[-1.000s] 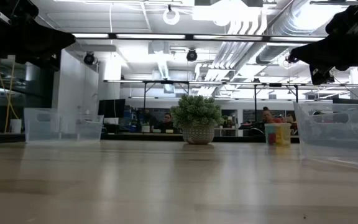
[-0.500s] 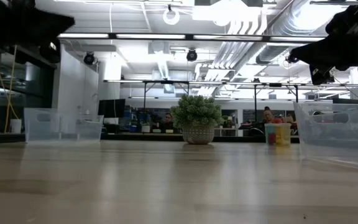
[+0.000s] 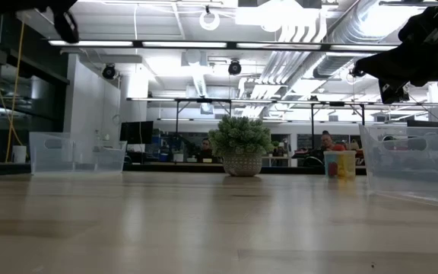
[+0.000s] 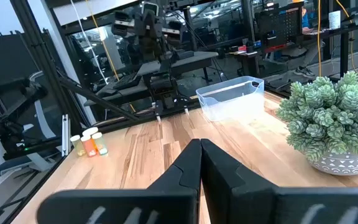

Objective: Pick and place medicine bottles into bin by pill shape (circle, oval)
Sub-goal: Put the right yellow tablet bottle into the right transparent bin

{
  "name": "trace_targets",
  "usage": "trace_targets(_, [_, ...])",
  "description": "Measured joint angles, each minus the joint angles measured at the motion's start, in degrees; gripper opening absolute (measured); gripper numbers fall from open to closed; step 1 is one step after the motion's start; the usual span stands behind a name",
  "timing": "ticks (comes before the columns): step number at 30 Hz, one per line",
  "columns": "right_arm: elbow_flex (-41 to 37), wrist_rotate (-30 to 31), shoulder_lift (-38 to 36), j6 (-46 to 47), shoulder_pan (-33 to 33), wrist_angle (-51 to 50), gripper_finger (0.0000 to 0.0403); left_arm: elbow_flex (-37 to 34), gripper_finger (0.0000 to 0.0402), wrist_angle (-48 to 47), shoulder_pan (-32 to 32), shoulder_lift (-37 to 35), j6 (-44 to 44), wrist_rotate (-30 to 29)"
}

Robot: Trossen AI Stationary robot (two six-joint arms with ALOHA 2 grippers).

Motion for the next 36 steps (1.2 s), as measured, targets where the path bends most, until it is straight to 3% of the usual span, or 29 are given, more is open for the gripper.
trace_targets(6, [0.0, 0.0, 0.0, 0.0, 0.0, 0.0, 0.0, 13.0, 0.0, -11.0, 0.0, 12.1, 0.0, 2.1])
trace_targets(12, [0.0, 0.0, 0.0, 3.1, 0.0, 1.5, 0.0, 17.1, 0.0, -10.4, 0.0, 14.7, 0.5, 2.7])
trace_targets(14, [0.0, 0.8, 0.0, 8.5, 0.0, 6.9, 0.0, 17.1, 0.0, -10.0, 0.0, 14.7, -1.0, 2.7])
trace_targets(19, [0.0, 9.4, 0.0, 20.2, 0.0, 25.2, 0.0, 17.1, 0.0, -8.8, 0.0, 14.7, -2.1, 2.4])
trace_targets(22, [0.4, 14.5, 0.3, 19.9, -0.1, 32.4, 0.0, 17.1, 0.0, -8.6, 0.0, 14.7, -0.5, 2.1])
trace_targets(30, [13.4, 9.9, 10.5, 6.2, -0.1, 27.7, 0.0, 17.1, 0.0, -4.4, 0.0, 14.6, 4.4, -0.5])
trace_targets(36, [22.9, 8.6, 20.3, 3.0, -0.1, 10.9, 0.0, 17.1, 0.0, -8.9, 0.0, 12.8, 5.1, -0.6])
